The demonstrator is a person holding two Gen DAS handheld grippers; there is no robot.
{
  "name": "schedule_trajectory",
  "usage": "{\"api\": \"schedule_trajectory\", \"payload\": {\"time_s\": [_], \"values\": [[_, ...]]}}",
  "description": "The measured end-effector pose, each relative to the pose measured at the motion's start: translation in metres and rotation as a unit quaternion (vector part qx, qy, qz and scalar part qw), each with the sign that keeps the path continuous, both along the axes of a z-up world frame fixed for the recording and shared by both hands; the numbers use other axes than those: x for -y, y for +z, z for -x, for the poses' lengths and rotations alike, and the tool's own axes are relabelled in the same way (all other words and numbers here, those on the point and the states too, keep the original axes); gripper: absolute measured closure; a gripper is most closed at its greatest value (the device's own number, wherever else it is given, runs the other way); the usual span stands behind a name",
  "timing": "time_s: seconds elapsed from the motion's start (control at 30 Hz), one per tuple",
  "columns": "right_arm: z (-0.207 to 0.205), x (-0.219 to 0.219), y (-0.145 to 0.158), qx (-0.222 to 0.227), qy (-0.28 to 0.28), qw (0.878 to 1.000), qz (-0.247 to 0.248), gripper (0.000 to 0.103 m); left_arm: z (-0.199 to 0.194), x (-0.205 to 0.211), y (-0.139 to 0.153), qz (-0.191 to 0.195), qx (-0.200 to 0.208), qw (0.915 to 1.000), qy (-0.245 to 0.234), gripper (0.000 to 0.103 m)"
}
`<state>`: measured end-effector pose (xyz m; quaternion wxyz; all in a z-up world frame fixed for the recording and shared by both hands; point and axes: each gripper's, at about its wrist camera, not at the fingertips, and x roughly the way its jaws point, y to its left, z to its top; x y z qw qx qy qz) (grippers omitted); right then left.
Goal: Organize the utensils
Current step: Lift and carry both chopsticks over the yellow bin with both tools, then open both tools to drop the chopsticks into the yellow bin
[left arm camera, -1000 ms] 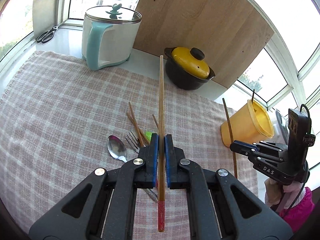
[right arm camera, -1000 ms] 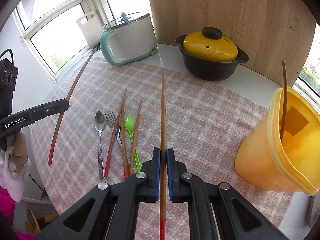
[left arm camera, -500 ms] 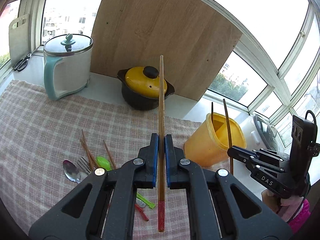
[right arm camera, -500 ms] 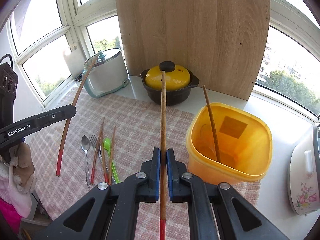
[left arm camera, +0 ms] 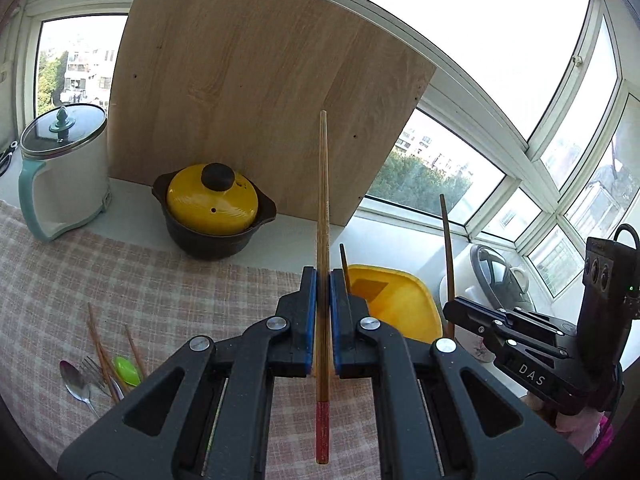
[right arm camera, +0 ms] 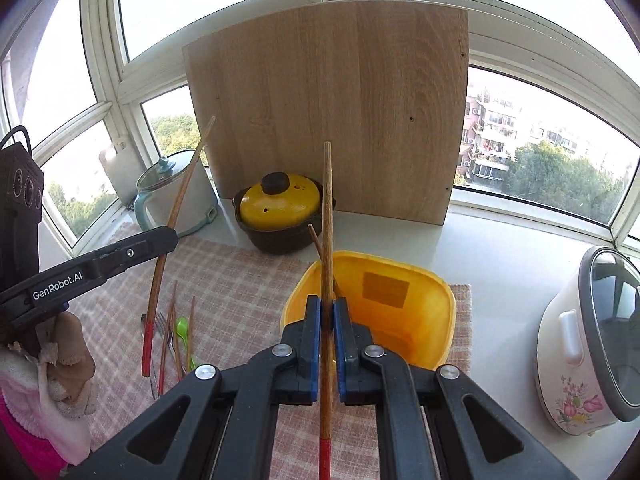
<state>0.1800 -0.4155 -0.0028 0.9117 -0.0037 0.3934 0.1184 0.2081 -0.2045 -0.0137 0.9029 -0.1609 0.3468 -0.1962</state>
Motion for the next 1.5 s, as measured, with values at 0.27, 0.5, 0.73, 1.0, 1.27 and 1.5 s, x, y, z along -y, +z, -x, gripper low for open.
{"api": "schedule_trajectory", "payload": {"time_s": [0.27, 0.5, 0.73, 1.0, 1.27, 1.5], "values": [[-0.018, 0.025, 0.007, 0.02, -0.02, 1.0, -0.011, 0.099, -0.028, 0.036, 0.001, 0.014, 0.007, 0.9999, -0.005, 0.099], [-0.042, 0.036, 0.006, 0.032, -0.027, 0.999, -0.012, 0.1, -0.052, 0.062, 0.001, 0.02, 0.018, 0.9996, 0.0, 0.099], [-0.068, 0.043, -0.003, 0.04, -0.037, 0.998, -0.014, 0.1, -0.07, 0.079, -0.009, 0.02, 0.022, 0.9995, 0.006, 0.099], [-0.087, 0.048, -0.019, 0.033, -0.044, 0.998, -0.019, 0.1, -0.078, 0.088, -0.025, 0.019, 0.016, 0.9997, 0.009, 0.099], [-0.085, 0.052, -0.03, 0.017, -0.039, 0.999, -0.022, 0.1, -0.075, 0.091, -0.032, 0.017, 0.023, 0.9996, 0.007, 0.099], [-0.08, 0.057, -0.032, 0.011, -0.042, 0.999, -0.02, 0.099, -0.07, 0.095, -0.03, 0.0, 0.026, 0.9997, -0.001, 0.099]]}}
